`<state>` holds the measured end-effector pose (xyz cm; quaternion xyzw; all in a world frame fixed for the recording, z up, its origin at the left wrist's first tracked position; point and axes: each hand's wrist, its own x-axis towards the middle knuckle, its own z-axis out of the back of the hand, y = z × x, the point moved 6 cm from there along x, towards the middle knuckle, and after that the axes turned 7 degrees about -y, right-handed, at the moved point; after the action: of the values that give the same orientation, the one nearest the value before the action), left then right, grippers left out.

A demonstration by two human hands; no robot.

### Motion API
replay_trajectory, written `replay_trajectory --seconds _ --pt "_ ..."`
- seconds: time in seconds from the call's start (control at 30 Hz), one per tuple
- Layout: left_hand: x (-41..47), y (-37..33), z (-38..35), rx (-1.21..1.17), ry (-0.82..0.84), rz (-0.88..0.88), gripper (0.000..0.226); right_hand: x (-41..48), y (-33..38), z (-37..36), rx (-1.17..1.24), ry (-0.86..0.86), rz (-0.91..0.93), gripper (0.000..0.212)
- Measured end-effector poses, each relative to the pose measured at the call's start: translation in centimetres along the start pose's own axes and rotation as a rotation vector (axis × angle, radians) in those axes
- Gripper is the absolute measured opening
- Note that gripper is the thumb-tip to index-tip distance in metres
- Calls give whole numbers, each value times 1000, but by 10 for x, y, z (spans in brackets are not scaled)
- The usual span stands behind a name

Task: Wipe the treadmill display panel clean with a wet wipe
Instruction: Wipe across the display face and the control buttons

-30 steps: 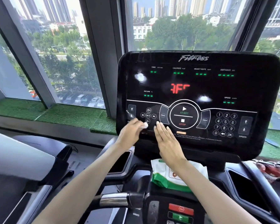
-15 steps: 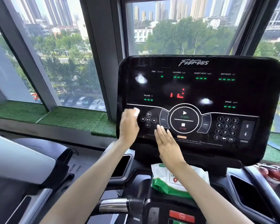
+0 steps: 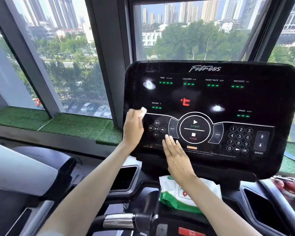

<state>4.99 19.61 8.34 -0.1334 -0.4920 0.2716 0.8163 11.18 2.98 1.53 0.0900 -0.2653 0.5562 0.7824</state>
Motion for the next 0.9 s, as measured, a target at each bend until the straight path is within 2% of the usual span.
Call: replay_trajectory --seconds 0.03,0.07,0.13,0.17,0.2,0.23,0.3,0.33,0.37,0.47,0.5,0.53,0.63,0.67,0.7,0.8,0.83,0.9 --pt "-1 -3 1 -6 -41 51 20 0 0 0 -2 -6 3 79" --pt "-5 -12 -6 11 19 -32 22 -1 0 0 -3 -10 8 78" --pt "-26 -32 -24 11 278 -338 26 -1 0 0 -8 -22 17 75" --pt "-31 -35 -26 19 377 -435 26 -1 -1 0 -11 -31 20 72" --pt "-25 -33 -24 35 387 -456 24 -2 -1 0 -15 -36 21 70" --pt "-13 -27 -22 38 327 -390 23 -2 -1 0 -17 -33 20 70" --pt "9 -20 -6 -23 77 -118 19 -1 0 -1 -18 -10 13 70" --pt "11 -20 -4 -40 2 -34 19 -1 1 -1 -14 -2 11 70" --pt "7 -30 -7 -28 20 -66 21 -1 1 0 -7 6 11 71" --pt "-34 -61 -35 26 391 -540 35 -3 -5 4 23 30 23 83" --pt "-36 -60 -37 34 436 -603 35 -4 -7 6 31 38 29 86" --pt "-27 -55 -36 27 403 -541 32 -7 -9 6 32 48 30 88" --pt "10 -35 -16 -66 71 -86 23 -17 -15 4 12 63 -5 85" --pt "10 -35 -15 -83 30 -60 25 -21 -16 3 8 66 -14 83" --pt "6 -42 -19 -58 63 -151 29 -24 -18 2 0 67 -18 81" --pt "-32 -62 -41 -20 391 -575 34 -30 -23 0 -28 49 -6 71" --pt "-33 -61 -42 -1 446 -592 30 -30 -24 0 -34 46 0 70" --pt "-13 -53 -34 -58 328 -440 25 -29 -23 -1 -46 46 9 69"
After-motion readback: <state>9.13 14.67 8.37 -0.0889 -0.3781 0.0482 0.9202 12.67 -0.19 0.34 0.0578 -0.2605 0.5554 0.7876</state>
